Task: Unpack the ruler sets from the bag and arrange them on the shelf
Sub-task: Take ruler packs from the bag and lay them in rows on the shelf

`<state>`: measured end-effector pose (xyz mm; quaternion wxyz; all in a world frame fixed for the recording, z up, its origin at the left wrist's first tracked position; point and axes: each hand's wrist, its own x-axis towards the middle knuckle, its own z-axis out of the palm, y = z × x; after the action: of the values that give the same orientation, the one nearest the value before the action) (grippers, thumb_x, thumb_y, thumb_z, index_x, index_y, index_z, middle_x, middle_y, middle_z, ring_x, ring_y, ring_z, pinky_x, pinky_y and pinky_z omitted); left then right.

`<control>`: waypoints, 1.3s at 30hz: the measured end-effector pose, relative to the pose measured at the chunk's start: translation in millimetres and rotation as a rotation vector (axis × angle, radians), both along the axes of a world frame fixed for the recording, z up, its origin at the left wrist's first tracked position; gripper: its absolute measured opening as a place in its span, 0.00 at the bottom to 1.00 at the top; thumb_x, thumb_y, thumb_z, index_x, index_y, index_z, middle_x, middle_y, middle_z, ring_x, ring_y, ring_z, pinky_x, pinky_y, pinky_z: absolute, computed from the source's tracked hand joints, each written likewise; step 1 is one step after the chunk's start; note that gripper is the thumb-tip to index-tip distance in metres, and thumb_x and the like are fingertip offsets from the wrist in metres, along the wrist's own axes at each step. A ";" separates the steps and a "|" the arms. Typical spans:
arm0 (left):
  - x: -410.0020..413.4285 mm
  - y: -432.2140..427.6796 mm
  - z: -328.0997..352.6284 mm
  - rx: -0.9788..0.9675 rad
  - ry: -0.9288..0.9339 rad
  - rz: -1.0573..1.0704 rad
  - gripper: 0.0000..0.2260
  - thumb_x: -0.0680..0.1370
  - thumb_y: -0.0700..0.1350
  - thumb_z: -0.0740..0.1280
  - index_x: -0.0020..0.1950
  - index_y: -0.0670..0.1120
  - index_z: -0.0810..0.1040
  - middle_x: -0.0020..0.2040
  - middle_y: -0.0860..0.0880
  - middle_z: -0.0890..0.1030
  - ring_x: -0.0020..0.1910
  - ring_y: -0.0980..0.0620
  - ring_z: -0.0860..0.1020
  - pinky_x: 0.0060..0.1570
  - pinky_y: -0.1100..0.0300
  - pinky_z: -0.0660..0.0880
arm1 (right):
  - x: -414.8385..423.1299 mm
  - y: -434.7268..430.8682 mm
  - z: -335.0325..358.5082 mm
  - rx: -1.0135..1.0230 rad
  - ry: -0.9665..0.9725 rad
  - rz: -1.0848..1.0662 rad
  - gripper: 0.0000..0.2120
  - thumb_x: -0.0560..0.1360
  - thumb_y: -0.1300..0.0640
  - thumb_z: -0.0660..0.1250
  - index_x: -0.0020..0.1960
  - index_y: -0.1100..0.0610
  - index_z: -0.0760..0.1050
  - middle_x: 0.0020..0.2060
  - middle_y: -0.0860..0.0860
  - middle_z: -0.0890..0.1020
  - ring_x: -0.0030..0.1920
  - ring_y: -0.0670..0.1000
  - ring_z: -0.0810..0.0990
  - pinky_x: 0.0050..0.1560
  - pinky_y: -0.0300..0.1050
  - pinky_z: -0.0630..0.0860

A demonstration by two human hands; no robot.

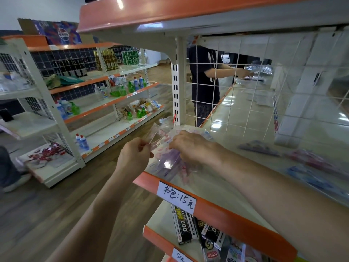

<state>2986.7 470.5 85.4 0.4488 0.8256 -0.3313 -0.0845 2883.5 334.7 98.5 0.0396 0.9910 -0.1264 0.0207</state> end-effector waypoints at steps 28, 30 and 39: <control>-66.0 -51.2 37.8 -0.304 0.441 -0.292 0.12 0.80 0.49 0.63 0.48 0.41 0.78 0.37 0.46 0.81 0.27 0.53 0.68 0.27 0.61 0.66 | -106.2 -29.3 52.2 0.707 -0.359 -0.189 0.09 0.79 0.60 0.62 0.55 0.59 0.80 0.39 0.55 0.82 0.36 0.48 0.81 0.40 0.38 0.77; -81.6 -65.4 37.8 -0.269 0.405 -0.378 0.05 0.78 0.42 0.66 0.47 0.41 0.78 0.36 0.47 0.81 0.24 0.54 0.68 0.25 0.63 0.66 | -129.5 -33.8 56.1 0.713 -0.384 -0.245 0.09 0.79 0.61 0.63 0.54 0.61 0.80 0.39 0.55 0.82 0.34 0.46 0.80 0.39 0.35 0.76; -171.5 -116.4 42.9 -0.232 0.551 -0.576 0.03 0.77 0.38 0.66 0.49 0.39 0.76 0.34 0.46 0.80 0.25 0.54 0.67 0.24 0.65 0.65 | -243.4 -42.6 57.7 0.353 -0.290 -0.514 0.22 0.72 0.53 0.71 0.65 0.47 0.72 0.49 0.43 0.77 0.48 0.44 0.76 0.50 0.40 0.75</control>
<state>2815.2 354.0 128.3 0.5689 0.5896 -0.4235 -0.3865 2640.1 292.1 156.1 -0.1468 0.9051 -0.3779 0.1284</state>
